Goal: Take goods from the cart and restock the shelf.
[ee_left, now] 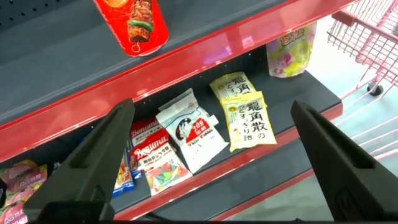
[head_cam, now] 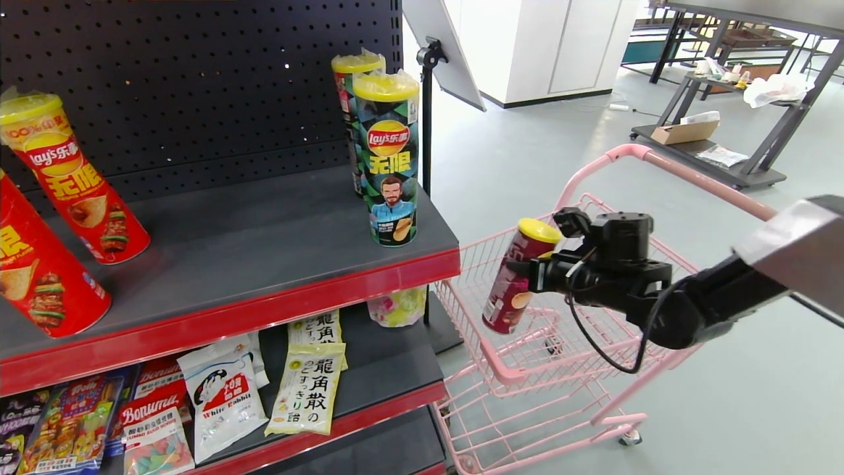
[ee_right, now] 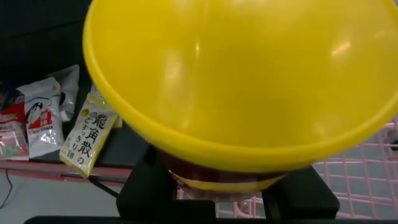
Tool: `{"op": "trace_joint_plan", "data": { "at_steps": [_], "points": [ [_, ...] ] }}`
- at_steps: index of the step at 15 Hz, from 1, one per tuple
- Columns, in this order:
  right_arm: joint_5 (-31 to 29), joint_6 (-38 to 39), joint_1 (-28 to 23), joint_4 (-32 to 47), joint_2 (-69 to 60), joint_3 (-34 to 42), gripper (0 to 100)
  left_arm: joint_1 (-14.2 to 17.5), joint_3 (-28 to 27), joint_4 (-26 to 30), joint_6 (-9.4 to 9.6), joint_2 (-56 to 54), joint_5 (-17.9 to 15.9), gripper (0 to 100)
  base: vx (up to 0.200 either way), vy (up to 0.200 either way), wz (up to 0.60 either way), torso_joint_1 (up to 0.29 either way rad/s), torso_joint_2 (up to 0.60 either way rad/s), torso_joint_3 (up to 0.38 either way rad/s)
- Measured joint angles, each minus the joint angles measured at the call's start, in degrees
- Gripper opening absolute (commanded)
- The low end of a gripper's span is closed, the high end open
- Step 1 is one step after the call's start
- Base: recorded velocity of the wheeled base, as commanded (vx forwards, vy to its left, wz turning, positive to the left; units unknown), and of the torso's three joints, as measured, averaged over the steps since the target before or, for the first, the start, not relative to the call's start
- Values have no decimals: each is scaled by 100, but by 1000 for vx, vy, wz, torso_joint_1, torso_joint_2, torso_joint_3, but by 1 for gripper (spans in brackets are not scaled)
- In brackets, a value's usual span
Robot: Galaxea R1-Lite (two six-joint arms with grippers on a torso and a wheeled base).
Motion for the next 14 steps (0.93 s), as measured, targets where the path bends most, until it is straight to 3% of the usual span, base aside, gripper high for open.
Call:
{"op": "trace_joint_plan", "data": {
  "at_steps": [4, 8, 9, 12, 14],
  "points": [
    [-82, -384, -256, 837, -1714, 861, 0, 6, -80, 11, 33, 110, 30, 100, 0, 0, 0, 0, 0, 0],
    [-475, -817, -394, 3640, -3853, 824, 0, 0, -188, -46, 50, 471, -249, 100, 0, 0, 0, 0, 0, 0],
    [-631, -874, -408, 3985, -4306, 855, 0, -4, -199, -52, 55, 514, -339, 100, 0, 0, 0, 0, 0, 0],
    [-1037, -1118, -446, 4511, -5631, 1279, 0, -9, -254, -68, 362, 663, -367, 100, 0, 0, 0, 0, 0, 0],
    [-1135, -1198, -513, 5101, -6334, 1497, 0, -6, -318, -88, 408, 761, -361, 100, 0, 0, 0, 0, 0, 0]
  ]
}}
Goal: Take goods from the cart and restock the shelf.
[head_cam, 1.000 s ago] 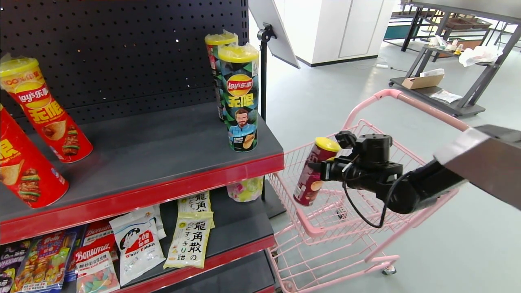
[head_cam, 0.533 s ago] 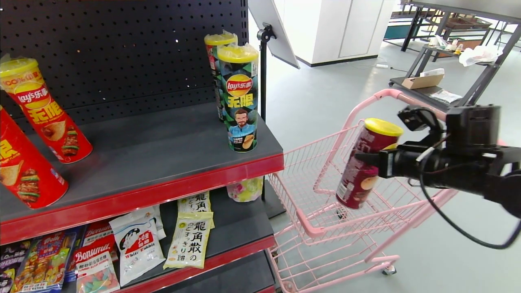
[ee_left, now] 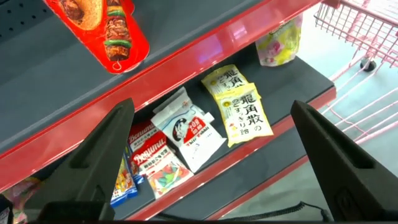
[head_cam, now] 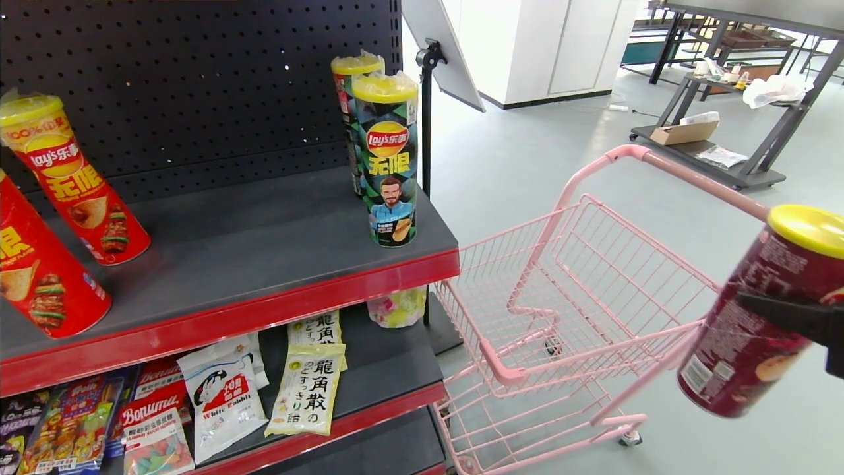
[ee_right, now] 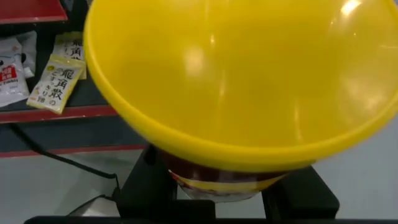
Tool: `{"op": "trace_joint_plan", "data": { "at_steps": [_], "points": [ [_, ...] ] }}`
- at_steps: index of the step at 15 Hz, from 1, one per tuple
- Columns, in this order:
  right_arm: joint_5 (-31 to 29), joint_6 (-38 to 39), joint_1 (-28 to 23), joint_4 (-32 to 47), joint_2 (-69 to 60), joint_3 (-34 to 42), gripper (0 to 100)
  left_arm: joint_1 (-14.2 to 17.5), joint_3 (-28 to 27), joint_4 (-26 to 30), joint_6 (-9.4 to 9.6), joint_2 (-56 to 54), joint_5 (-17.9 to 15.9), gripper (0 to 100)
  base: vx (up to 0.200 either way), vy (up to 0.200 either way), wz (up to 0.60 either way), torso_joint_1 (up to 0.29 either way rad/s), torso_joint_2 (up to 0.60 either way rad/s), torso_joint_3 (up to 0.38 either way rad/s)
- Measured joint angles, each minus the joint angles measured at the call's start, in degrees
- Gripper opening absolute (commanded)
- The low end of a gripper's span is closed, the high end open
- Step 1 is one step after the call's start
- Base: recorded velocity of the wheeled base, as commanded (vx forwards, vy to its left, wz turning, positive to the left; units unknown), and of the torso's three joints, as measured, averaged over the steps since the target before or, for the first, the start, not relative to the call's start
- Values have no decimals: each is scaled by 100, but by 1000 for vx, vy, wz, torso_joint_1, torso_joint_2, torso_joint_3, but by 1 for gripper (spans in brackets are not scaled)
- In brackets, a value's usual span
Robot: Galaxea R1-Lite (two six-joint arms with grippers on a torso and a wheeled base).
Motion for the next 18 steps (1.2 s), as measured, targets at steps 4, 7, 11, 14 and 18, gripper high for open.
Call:
{"op": "trace_joint_plan", "data": {
  "at_steps": [4, 7, 11, 14, 18],
  "points": [
    [-37, -40, -55, 317, -822, 273, 0, 2, -49, -11, 62, 85, 5, 100, 0, 0, 0, 0, 0, 0],
    [-33, -152, -55, 315, -1025, 322, 0, 4, -57, -9, 63, 85, 5, 100, -200, 0, 0, 10, 4, -2],
    [-30, -174, -49, 318, -1193, 472, 0, 6, -18, -5, 99, 41, 5, 100, -150, 0, 0, -2, -1, 8],
    [-41, -224, -55, 299, -1273, 571, 0, 6, -7, -5, 229, 18, 6, 100, 0, 0, 0, 36, -109, -57],
    [-35, -267, -63, 282, -1279, 595, 0, 4, -5, -5, 240, -20, 6, 100, 0, 0, 0, 189, -453, -278]
  ]
}}
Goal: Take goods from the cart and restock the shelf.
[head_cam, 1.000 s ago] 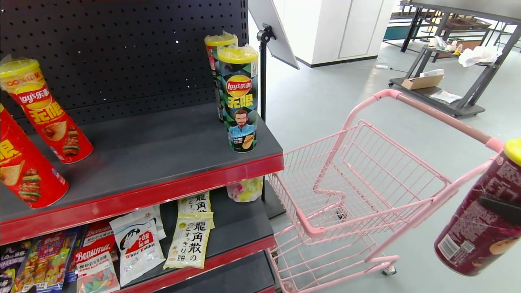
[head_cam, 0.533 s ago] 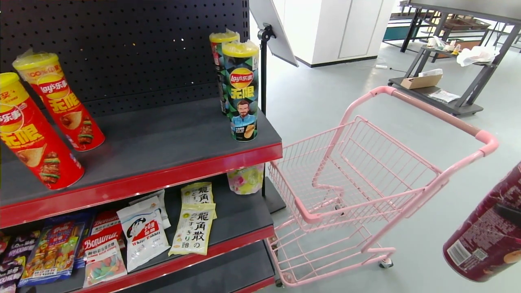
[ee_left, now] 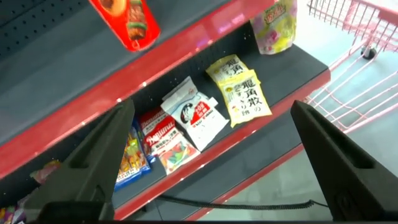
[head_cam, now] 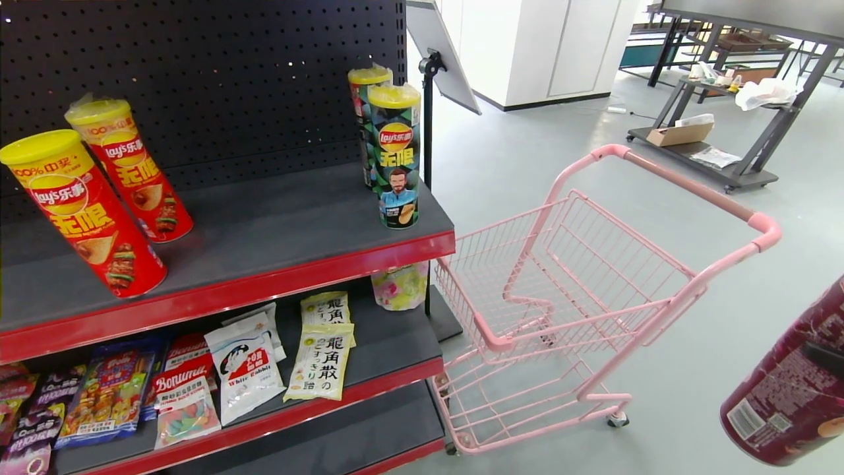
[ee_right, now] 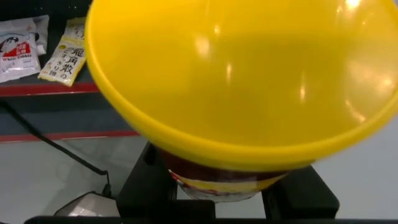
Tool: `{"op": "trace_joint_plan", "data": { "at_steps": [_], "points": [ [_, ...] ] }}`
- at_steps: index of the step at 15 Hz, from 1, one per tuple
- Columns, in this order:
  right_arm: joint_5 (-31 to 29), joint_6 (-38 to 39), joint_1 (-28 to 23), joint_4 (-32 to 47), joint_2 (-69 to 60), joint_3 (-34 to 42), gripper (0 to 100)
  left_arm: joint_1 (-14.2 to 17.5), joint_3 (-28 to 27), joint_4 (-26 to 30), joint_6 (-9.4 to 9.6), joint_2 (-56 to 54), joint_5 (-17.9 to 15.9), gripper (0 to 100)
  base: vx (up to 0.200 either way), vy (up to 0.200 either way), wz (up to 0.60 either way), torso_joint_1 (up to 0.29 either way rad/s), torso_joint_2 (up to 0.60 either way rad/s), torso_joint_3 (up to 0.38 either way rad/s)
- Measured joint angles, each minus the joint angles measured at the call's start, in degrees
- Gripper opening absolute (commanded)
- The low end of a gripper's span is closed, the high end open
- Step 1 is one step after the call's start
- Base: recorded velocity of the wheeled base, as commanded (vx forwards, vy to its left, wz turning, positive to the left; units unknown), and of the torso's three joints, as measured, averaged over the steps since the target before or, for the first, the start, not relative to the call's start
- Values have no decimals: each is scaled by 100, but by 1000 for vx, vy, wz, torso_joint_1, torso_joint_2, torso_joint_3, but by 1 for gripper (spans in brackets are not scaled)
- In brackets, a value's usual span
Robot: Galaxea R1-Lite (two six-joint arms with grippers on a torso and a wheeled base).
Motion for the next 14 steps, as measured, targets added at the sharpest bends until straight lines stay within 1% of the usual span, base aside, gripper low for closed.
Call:
{"op": "trace_joint_plan", "data": {
  "at_steps": [9, 11, 14],
  "points": [
    [16, -89, 9, -11, 89, -51, 0, 0, -2, -4, 37, -74, 0, 100, 0, 0, 0, 160, -380, -222],
    [13, -171, 11, -16, 133, -83, 0, 0, -2, -9, 37, -78, 0, 100, 0, 0, 0, 71, -181, -102],
    [2, -285, 4, -7, 155, -52, 0, 0, -30, -11, 34, -102, 0, 100, 0, 0, 600, 14, -27, -14]
  ]
}}
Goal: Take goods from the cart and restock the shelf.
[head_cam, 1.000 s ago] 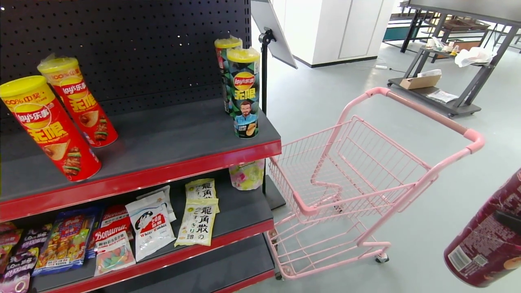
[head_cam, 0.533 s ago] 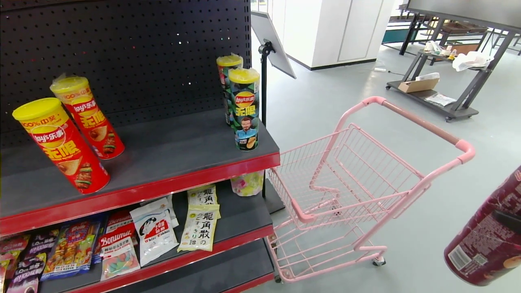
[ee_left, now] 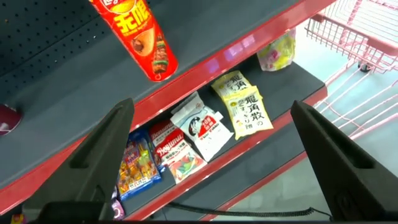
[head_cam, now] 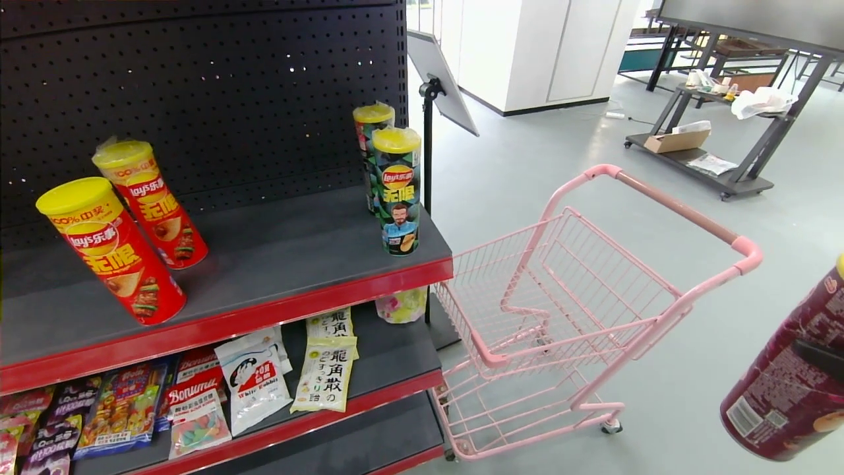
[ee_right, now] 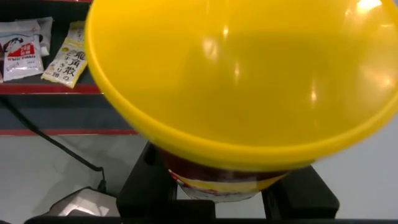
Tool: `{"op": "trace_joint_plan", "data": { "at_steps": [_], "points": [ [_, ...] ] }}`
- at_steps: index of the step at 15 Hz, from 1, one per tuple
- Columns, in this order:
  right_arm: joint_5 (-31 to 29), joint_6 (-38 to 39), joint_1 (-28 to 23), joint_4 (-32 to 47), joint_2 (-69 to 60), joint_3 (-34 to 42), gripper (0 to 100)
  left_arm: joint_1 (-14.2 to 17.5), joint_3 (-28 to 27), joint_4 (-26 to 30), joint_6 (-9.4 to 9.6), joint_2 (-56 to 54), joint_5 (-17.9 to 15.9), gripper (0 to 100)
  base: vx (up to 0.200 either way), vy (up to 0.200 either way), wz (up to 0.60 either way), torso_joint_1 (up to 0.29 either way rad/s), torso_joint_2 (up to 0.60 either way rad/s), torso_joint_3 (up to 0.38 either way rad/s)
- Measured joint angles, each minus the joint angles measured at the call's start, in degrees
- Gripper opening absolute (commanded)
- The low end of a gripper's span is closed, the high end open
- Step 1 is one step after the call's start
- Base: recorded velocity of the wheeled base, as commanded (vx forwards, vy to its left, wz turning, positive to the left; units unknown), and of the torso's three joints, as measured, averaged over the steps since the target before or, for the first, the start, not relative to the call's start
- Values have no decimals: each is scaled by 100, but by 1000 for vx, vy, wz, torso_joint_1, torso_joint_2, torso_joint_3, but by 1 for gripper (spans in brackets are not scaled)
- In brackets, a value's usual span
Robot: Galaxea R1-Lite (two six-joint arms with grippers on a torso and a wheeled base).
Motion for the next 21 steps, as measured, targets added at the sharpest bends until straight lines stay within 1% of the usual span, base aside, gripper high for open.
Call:
{"op": "trace_joint_plan", "data": {
  "at_steps": [6, 9, 12, 15, 16, 19, 21],
  "points": [
    [0, -2, -1, -6, -20, 26, 0, 2, -9, 5, 2, -52, 0, 100, 0, 0, 600, 6, 1, 1],
    [7, -2, -11, -26, -35, 127, 0, 2, -7, 5, 2, -68, 2, 100, 0, 0, 0, 0, 0, 0],
    [68, 129, 0, -324, -157, 334, 0, 2, -9, 5, 2, -74, 11, 100, 0, 200, 0, 1, 1, 2],
    [374, 249, 18, -1001, -304, 740, 0, 0, -9, 10, 2, -72, 21, 100, 0, 200, 0, -1, 2, 1],
    [422, 255, 16, -1092, -347, 844, 0, -1, -9, 10, 5, -72, 18, 100, 0, 200, 0, 7, -2, -2],
    [424, 222, 11, -1106, -441, 867, 0, 2, -9, 7, 2, -63, 18, 100, 0, 200, 0, -1, 2, 4],
    [541, 293, 24, -1115, -488, 858, 0, 2, -9, 5, 2, -63, 18, 100, 0, 200, 0, 0, 0, 5]
  ]
}}
